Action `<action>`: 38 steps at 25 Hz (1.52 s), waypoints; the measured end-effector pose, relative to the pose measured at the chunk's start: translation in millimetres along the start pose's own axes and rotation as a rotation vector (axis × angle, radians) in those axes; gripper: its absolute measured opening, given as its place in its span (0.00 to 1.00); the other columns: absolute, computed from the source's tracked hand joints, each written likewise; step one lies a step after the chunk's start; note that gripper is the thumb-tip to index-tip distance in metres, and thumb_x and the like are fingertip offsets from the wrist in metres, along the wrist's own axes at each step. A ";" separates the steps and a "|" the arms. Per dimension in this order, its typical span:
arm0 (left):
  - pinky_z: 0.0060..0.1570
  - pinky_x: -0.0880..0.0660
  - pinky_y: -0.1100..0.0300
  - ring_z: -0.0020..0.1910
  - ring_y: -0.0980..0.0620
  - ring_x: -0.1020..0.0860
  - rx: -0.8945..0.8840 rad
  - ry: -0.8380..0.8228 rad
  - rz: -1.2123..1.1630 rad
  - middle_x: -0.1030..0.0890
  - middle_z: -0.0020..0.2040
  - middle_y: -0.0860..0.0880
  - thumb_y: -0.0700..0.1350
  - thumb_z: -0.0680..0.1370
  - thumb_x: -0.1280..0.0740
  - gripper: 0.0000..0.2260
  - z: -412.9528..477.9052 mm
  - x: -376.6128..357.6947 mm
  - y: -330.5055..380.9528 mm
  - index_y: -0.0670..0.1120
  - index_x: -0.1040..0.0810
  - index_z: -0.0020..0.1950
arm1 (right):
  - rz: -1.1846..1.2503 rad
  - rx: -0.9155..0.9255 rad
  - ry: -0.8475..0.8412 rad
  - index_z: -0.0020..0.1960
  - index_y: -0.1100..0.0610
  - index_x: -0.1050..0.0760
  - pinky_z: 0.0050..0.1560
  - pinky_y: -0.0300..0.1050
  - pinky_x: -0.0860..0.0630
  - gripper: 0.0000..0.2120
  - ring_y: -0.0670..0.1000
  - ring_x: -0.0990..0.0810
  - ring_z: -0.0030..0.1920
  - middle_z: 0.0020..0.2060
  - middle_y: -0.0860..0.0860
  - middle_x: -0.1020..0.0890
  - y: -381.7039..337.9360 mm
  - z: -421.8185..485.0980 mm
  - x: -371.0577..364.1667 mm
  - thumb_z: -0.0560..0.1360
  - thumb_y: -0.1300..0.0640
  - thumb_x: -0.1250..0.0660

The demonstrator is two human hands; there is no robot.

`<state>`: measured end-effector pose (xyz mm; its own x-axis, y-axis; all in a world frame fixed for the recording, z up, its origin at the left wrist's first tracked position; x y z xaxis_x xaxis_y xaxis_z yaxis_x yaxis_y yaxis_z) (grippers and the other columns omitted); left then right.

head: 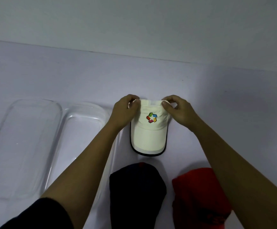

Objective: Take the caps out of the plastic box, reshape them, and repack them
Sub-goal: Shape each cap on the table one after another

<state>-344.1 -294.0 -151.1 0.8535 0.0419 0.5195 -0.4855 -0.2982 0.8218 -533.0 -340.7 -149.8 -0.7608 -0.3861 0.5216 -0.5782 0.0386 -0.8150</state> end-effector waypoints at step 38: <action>0.61 0.31 0.58 0.67 0.50 0.30 0.251 -0.647 0.263 0.31 0.71 0.47 0.56 0.73 0.31 0.33 -180.1 -3.9 -28.8 0.46 0.39 0.74 | 0.024 -0.265 -0.507 0.71 0.52 0.40 0.68 0.48 0.32 0.45 0.46 0.31 0.65 0.65 0.45 0.31 18.4 -177.0 -98.2 0.61 0.42 0.24</action>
<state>-367.5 -113.9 -134.6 0.6934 -0.6079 0.3868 -0.6978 -0.4328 0.5708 -521.0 -139.0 -171.3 -0.5756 -0.7740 0.2640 -0.6668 0.2573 -0.6994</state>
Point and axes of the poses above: each hand's wrist, its own z-axis towards the middle knuckle, its own x-axis out of the back of the hand, y = z × x, the point moved 9 cm from there along z, towards the middle knuckle
